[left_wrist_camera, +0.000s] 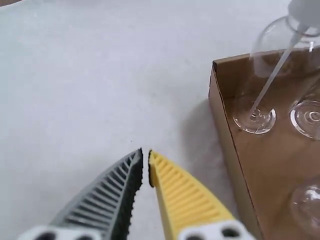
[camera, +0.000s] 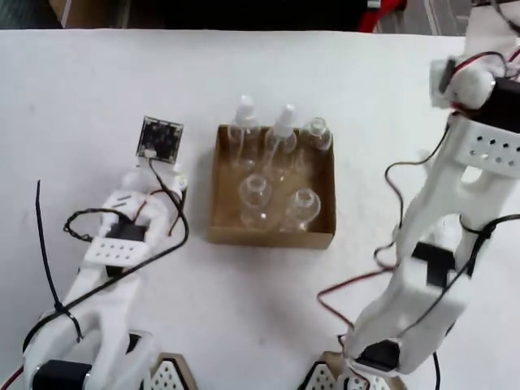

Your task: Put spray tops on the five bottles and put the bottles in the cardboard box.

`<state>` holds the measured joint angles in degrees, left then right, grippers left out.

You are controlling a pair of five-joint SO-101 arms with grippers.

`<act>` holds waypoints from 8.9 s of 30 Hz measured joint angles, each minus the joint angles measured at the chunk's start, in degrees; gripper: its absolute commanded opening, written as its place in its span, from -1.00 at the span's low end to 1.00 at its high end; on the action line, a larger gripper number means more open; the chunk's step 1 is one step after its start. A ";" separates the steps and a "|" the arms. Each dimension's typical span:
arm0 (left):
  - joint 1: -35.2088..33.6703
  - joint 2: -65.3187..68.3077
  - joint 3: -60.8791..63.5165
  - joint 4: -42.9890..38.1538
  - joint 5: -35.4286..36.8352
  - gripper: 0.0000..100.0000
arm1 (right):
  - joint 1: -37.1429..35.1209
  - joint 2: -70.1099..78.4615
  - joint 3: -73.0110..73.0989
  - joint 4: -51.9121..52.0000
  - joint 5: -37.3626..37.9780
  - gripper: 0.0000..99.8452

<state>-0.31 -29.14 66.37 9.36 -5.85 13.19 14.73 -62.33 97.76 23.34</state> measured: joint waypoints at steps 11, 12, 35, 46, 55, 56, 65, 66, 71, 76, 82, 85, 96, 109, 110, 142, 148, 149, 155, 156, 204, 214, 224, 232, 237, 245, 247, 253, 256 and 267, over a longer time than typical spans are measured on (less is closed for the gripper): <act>0.00 0.00 0.00 -0.26 0.00 -0.95 | -8.00 -27.52 31.47 -4.13 0.00 -0.97; 0.00 0.00 0.00 -0.26 0.00 -0.95 | -8.00 -29.27 34.29 -5.63 0.00 -0.97; 0.00 0.00 0.00 -0.26 0.00 -0.95 | -15.74 -66.02 93.89 -58.20 -0.09 -0.97; 0.00 0.00 0.00 -0.26 0.00 -0.95 | -22.59 -66.02 102.86 -88.53 -0.09 -0.97; 0.00 0.00 0.00 -0.26 0.00 -0.95 | -25.32 -50.20 102.86 -108.22 -0.09 -0.97; 0.00 0.00 0.00 -0.26 0.00 -0.95 | -25.32 -48.44 102.86 -110.15 -0.09 -0.97; 0.09 0.00 0.00 -0.26 0.00 -0.95 | -25.32 -44.66 102.86 -113.58 -0.09 -0.97; 0.09 0.00 0.00 -0.26 0.00 -0.95 | -25.32 -44.66 102.86 -113.76 -0.09 -0.97; 0.00 0.00 0.00 -0.26 0.00 -0.95 | -25.32 -42.11 102.86 -117.98 -0.09 -0.97; 0.00 0.00 0.00 -0.26 0.00 -0.95 | -25.32 -36.75 102.86 -122.73 -0.09 -0.97; 0.00 0.00 0.00 -0.26 0.00 -0.95 | -25.32 -35.52 102.86 -125.71 -0.09 -0.97; 0.00 0.00 0.00 -0.26 0.00 -0.95 | -25.32 -34.90 102.86 -127.12 -0.09 -0.97; 0.00 0.00 0.00 -0.26 0.00 -0.95 | -25.23 -28.57 102.51 -127.56 -0.09 -0.97; 1.05 0.00 0.00 -0.26 0.00 -0.95 | -25.32 -28.57 105.32 -127.56 -0.09 -0.97; 1.05 0.00 0.00 -0.26 0.00 -0.95 | -25.32 -28.57 105.85 -127.56 -0.09 -0.97; 1.05 0.00 0.00 -0.26 0.00 -0.95 | -25.23 -28.22 109.10 -127.47 -6.24 -0.84; 1.05 0.00 0.00 -0.26 0.00 -0.95 | -25.32 -28.22 109.10 -127.47 -6.24 -0.76; 1.05 0.00 0.00 -0.26 0.00 -0.95 | -25.32 -28.22 109.10 -127.47 -6.24 -0.72; 1.05 0.00 0.00 -0.26 0.00 -0.95 | -25.32 -28.40 110.95 -127.47 -6.24 -0.67; 1.05 0.00 0.00 -0.26 0.00 -0.95 | -25.32 -28.75 111.03 -127.47 -6.33 -0.67; 1.05 0.00 0.00 -0.26 0.00 -0.95 | 7.12 -1.67 61.71 -65.49 11.69 -0.77; 0.97 0.00 0.00 -0.26 0.00 -0.95 | 7.03 26.64 37.54 -52.04 19.25 -0.76; 1.05 0.00 0.00 -0.26 0.00 -0.95 | 7.38 42.37 15.91 -44.13 19.43 -0.76; 1.05 0.00 0.00 -0.26 0.00 -0.95 | 8.09 48.26 4.75 -36.75 19.34 -0.77; 1.05 0.00 0.00 -0.26 0.00 -0.95 | 8.79 50.46 0.53 -33.67 19.78 -0.77; 1.05 0.00 0.00 -0.26 0.00 -0.95 | 8.97 51.16 -1.41 -29.98 23.91 -0.76; 1.05 0.00 0.00 -0.26 0.00 -0.95 | 8.97 51.16 -2.02 -28.66 23.91 -0.72; 1.05 0.00 0.00 -0.26 0.00 -0.95 | 9.05 50.37 -6.42 -21.71 23.91 -0.64; 1.05 0.00 0.00 -0.26 0.00 -0.95 | 9.05 49.49 -10.55 -16.88 24.79 -0.64; 1.05 0.00 0.00 -0.26 0.00 -0.95 | 9.05 49.23 -15.03 -7.21 34.02 -0.64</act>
<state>0.75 -29.14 66.37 9.10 -5.85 22.24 63.96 -77.36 90.55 57.36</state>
